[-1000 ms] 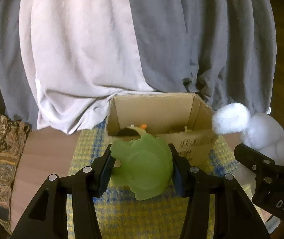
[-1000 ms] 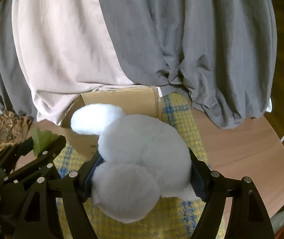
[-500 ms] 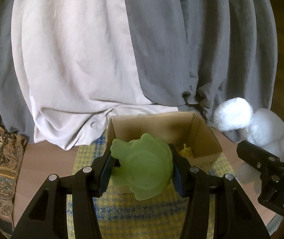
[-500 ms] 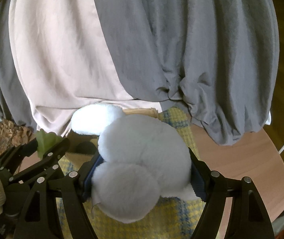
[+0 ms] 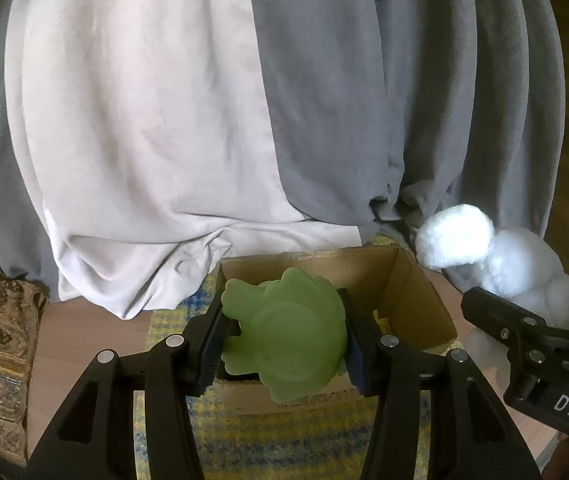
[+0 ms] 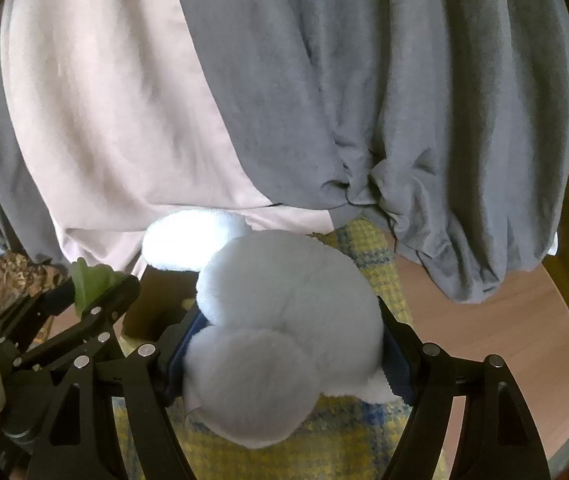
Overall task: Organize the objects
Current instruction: 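Lift the frog and bunny plush and carry both over the box, then open both tools to drop the frog and bunny into the box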
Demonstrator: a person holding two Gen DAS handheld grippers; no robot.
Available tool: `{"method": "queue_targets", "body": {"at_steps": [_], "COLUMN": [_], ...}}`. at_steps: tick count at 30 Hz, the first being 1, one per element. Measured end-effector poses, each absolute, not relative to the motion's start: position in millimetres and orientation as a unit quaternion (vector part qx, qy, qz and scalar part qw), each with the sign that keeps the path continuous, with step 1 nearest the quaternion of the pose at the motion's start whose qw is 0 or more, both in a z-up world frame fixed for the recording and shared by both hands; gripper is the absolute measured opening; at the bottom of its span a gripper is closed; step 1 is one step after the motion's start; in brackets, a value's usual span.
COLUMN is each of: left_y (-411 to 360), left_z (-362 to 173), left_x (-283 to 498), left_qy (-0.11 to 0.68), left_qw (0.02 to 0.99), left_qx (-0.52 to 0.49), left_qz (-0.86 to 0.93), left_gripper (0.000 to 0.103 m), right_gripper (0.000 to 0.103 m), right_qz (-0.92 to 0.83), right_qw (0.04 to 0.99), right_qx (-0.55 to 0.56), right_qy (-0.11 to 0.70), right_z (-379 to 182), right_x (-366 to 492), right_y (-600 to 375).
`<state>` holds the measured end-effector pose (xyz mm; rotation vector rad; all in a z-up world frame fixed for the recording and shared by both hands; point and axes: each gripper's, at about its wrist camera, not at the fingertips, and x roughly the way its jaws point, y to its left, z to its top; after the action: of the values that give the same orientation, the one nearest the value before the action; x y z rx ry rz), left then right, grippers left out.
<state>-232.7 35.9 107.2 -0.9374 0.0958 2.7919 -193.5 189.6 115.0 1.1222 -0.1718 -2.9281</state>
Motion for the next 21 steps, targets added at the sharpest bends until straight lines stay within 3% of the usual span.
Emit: {"method": "queue_targets", "body": {"at_steps": [7, 9, 14, 17, 19, 21], "left_y": [32, 33, 31, 31, 31, 32], "left_z": [104, 102, 95, 91, 90, 89], "left_x": [-254, -259, -272, -275, -274, -273], "left_qy": [0.024, 0.029, 0.023, 0.021, 0.021, 0.030], "left_qw": [0.103, 0.104, 0.104, 0.105, 0.105, 0.094], "left_qx": [-0.329, -0.331, -0.342, -0.349, -0.351, -0.349], "left_qz": [0.938, 0.938, 0.934, 0.931, 0.930, 0.932], "left_gripper": [0.050, 0.043, 0.042, 0.042, 0.046, 0.057], "right_gripper": [0.077, 0.077, 0.077, 0.082, 0.084, 0.085], "right_qz": [-0.928, -0.927, -0.924, -0.920, -0.921, -0.923], "right_qw": [0.006, 0.006, 0.006, 0.010, 0.010, 0.007], "right_qx": [0.367, 0.369, 0.377, 0.386, 0.384, 0.380], "right_qy": [-0.067, -0.066, -0.064, -0.061, -0.063, -0.065], "right_z": [110, 107, 102, 99, 98, 98], "right_x": [-214, -220, -232, -238, -237, -236], "right_y": [189, 188, 187, 186, 186, 187]}}
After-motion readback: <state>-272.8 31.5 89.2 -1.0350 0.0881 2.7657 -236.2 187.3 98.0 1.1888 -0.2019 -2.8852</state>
